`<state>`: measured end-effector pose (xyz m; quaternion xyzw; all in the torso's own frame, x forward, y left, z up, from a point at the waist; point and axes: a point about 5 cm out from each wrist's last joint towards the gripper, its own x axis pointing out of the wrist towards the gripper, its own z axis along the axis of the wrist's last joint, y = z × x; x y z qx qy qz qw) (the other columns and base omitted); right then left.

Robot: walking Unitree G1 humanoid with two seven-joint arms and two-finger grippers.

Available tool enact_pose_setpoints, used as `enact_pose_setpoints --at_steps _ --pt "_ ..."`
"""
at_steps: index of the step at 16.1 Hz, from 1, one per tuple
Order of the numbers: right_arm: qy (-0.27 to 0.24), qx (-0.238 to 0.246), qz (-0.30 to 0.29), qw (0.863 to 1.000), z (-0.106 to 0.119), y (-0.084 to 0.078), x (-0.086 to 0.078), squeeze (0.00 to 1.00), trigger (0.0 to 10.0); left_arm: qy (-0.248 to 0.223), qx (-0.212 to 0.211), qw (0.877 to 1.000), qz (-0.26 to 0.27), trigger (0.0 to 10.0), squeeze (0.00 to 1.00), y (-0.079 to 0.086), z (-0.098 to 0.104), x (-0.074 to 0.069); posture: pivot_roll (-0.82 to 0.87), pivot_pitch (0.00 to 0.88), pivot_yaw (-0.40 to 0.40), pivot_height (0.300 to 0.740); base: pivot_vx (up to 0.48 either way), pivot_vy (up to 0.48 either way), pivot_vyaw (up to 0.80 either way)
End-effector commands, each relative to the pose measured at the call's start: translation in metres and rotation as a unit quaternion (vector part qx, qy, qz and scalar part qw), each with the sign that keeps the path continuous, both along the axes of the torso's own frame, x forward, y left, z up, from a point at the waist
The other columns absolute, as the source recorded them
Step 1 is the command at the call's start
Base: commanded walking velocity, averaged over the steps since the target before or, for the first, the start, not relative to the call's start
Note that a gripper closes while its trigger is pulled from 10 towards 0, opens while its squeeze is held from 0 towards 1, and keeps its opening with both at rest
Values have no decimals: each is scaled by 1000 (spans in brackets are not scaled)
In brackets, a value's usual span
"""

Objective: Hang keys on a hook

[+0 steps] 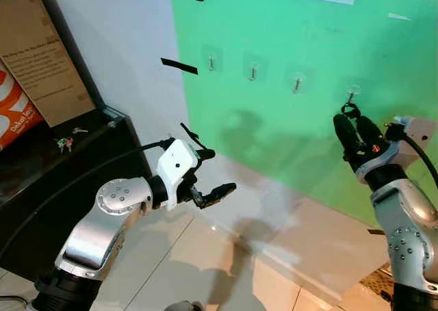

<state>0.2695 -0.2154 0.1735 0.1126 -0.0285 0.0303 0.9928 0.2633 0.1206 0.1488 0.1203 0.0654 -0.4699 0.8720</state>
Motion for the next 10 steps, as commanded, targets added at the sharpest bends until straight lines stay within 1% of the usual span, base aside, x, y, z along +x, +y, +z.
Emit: enact_pose_setpoints --at_steps 1,4,6,7,8,9,10 --pt "7 -1 -23 1000 -5 -7 -1 1000 10000 -7 2 1000 -5 10000 0 -2 4 0 -62 0 83 740 0 0 0" --pt "28 9 -24 999 -16 -5 -3 1000 10000 -5 0 1000 -4 10000 0 -2 3 -1 -62 0 80 740 0 0 0" --pt "68 33 -15 997 -35 2 -7 1000 10000 -3 -4 1000 0 10000 0 -2 2 -2 -62 0 79 740 0 0 0" --pt "78 41 -8 996 -40 4 -8 1000 10000 -2 -6 1000 2 10000 0 -2 1 -2 -62 0 79 740 0 0 0" --pt "111 7 -13 994 -57 6 -12 1000 10000 0 -12 1000 8 10000 0 -2 1 -2 -62 0 78 740 0 0 0" --pt "125 -13 -13 992 -63 8 -14 1000 10000 1 -15 1000 14 10000 0 -2 0 -2 -64 0 80 740 0 0 0" --pt "150 -34 -19 988 -69 10 -14 1000 10000 0 -18 999 30 10000 0 0 -2 -1 -67 0 82 740 0 0 0"
